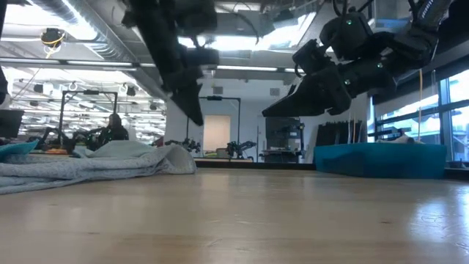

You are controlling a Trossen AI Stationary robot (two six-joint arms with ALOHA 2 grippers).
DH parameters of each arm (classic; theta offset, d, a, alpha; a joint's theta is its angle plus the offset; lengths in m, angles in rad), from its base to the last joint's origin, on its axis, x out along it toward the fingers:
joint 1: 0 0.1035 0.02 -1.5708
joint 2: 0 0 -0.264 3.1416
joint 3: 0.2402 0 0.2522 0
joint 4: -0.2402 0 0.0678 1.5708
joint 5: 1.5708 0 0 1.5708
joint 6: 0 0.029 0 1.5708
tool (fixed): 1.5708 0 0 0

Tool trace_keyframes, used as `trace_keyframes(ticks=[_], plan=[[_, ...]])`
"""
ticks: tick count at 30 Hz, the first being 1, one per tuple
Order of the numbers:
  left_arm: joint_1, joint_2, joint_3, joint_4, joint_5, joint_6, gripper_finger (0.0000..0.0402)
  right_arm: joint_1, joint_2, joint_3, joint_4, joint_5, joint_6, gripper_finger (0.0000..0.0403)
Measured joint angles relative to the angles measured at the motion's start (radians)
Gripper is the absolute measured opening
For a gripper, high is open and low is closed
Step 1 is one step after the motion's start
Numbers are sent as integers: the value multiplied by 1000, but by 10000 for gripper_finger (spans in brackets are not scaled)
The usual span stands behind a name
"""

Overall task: Fold microfiber towels
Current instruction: Fold the grey microfiber cloth

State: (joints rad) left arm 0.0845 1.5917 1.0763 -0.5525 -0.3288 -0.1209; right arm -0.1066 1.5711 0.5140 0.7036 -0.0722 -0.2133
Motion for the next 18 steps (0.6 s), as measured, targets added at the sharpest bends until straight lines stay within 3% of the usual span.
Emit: trace_keyframes(ticks=[3,5,11,15,18], plan=[[-52,0,31,-68,-31,-6,16,8,0,0,-3,0,25,140],[-75,0,34,-68,-56,-3,21,14,0,0,0,0,45,140],[-61,0,34,-69,-37,75,122,23,0,0,1,0,51,140],[48,1,34,-105,85,105,191,23,0,0,1,0,52,140],[141,1,34,-140,208,125,221,23,0,0,1,0,59,140]])
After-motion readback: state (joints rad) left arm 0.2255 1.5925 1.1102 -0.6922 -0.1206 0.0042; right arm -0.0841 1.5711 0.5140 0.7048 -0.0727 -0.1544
